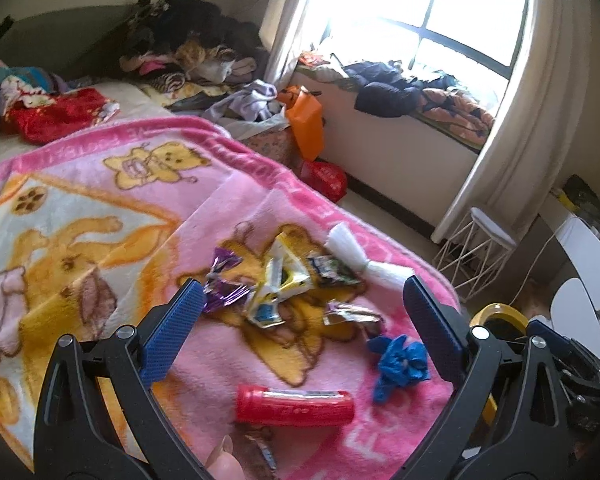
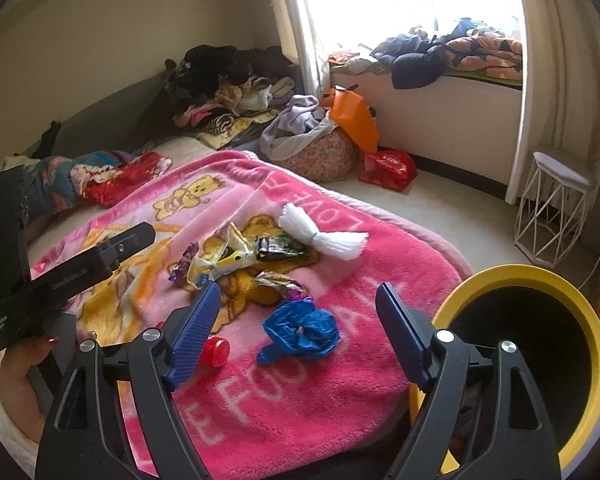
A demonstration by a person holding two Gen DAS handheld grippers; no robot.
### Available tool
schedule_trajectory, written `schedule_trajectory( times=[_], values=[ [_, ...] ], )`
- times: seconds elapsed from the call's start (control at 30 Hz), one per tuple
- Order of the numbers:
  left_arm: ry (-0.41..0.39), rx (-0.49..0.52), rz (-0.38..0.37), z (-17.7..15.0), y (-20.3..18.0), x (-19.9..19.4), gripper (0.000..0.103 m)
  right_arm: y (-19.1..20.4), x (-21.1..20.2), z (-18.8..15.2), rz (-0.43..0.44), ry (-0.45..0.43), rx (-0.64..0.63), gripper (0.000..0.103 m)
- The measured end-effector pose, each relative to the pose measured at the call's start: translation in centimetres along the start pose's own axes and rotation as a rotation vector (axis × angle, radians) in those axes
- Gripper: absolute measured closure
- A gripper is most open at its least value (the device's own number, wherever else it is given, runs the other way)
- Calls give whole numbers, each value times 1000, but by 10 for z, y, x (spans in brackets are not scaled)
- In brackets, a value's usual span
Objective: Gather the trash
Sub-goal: 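Grasp the yellow snack wrapper with the left tool while the right tool grasps the blue plastic bag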
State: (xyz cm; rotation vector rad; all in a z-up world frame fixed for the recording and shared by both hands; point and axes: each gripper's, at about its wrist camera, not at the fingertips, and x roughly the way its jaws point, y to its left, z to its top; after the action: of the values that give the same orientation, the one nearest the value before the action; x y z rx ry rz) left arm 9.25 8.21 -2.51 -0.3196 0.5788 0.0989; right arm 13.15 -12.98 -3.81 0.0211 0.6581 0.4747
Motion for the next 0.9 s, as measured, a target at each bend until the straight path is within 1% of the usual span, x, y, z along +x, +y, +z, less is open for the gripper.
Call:
schedule_trajectory(
  times=[0.17,0.27,0.33,0.67,0.83,0.9],
  values=[
    [58,-23,13,-8,15,17,11,6,16,-3,8,28,-10,26],
    [88,-43,8,-12,21,27,14,5,26,-7,8,48,-4,25],
    [114,-59,5,-15,25,35,18,4,33,-9,8,62,4,25],
    [198,-107,0,-22,34,70,29,-8,84,-24,0,182,51,25],
    [237,-135,4,-23,39,90,38,-11,108,-31,-1,233,78,25],
    [251,-146,5,-23,40,96,40,-11,116,-33,2,252,86,25]
  ],
)
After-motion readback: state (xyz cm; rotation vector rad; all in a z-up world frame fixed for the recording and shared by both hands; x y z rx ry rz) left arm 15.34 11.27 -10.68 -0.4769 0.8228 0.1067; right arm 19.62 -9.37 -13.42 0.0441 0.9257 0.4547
